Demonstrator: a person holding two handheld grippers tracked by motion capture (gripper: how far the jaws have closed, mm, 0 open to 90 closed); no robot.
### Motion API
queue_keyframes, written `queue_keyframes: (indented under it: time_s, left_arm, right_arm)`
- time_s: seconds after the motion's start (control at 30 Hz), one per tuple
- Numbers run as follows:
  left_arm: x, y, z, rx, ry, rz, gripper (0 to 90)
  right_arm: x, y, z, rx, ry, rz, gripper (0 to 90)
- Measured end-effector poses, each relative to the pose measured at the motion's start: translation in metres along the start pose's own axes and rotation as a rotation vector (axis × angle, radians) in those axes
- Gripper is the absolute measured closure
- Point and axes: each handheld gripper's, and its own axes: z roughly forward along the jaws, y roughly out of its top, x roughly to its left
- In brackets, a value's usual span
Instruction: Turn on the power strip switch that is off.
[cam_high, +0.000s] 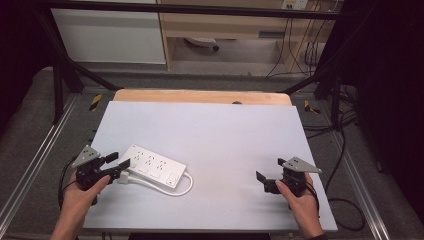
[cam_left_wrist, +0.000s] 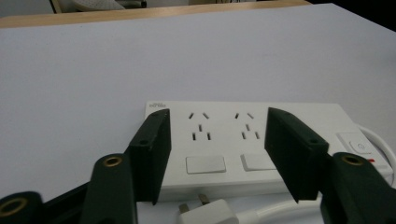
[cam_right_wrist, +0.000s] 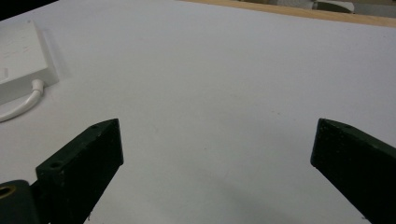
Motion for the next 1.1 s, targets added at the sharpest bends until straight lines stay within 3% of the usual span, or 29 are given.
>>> queue_keyframes:
  time_s: [0.3,0.47,0.67,1.1]
  left_arm:
    - [0.001,-0.003,0.004,0.034,-0.016,0.004,57.1]
    - [0.002,-0.005,0.006,0.051,-0.020,0.005,64.6]
    - [0.004,-0.007,0.010,0.084,-0.036,-0.015,74.3]
    - [0.005,-0.008,0.018,0.089,-0.043,-0.036,85.5]
  right_arm:
    - [0.000,0.000,0.000,0.002,0.002,0.001,2.9]
    - [0.000,0.000,0.000,-0.005,0.015,0.024,2.9]
    - [0.000,0.000,0.000,-0.005,0.018,0.024,2.9]
    - [0.001,0.000,0.000,-0.002,0.020,0.023,2.9]
